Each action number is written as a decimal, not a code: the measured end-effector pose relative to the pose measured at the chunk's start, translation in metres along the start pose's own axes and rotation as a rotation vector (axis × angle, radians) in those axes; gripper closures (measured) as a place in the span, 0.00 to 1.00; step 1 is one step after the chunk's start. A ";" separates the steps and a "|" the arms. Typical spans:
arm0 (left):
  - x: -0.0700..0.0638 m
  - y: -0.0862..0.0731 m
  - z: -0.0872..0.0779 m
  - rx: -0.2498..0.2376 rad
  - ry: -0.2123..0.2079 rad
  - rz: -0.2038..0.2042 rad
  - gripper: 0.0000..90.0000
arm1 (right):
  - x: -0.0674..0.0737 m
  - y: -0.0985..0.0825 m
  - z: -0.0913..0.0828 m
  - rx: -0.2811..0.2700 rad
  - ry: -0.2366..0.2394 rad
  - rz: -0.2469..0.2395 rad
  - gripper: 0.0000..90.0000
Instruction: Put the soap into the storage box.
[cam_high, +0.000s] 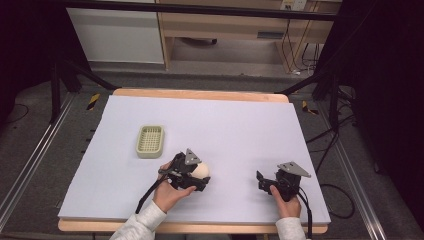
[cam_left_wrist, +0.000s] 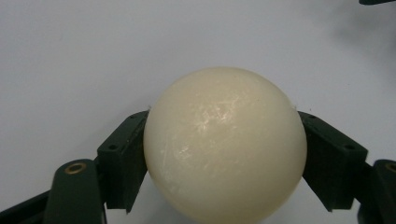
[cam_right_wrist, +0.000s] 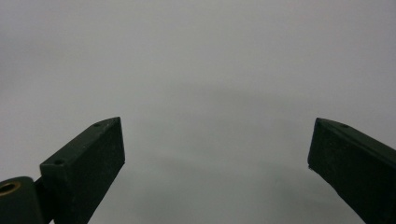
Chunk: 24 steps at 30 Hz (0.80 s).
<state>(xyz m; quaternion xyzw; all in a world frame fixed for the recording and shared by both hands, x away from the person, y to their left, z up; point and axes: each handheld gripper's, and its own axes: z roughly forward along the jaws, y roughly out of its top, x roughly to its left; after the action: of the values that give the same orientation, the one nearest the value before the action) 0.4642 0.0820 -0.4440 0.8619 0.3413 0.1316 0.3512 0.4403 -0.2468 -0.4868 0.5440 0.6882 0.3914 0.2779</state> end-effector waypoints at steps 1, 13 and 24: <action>0.001 0.000 -0.001 0.001 0.006 -0.001 0.27 | 0.000 0.000 0.000 0.000 0.000 0.000 0.05; 0.020 0.003 -0.021 -0.018 0.039 -0.016 0.27 | 0.000 0.000 0.000 0.000 0.000 0.000 0.05; 0.040 -0.003 -0.033 -0.029 0.061 -0.052 0.27 | 0.000 0.000 0.000 0.002 0.003 0.003 0.05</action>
<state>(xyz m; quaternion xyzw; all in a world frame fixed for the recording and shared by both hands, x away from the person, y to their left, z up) 0.4769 0.1275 -0.4227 0.8432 0.3721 0.1538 0.3563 0.4404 -0.2467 -0.4867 0.5448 0.6880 0.3922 0.2757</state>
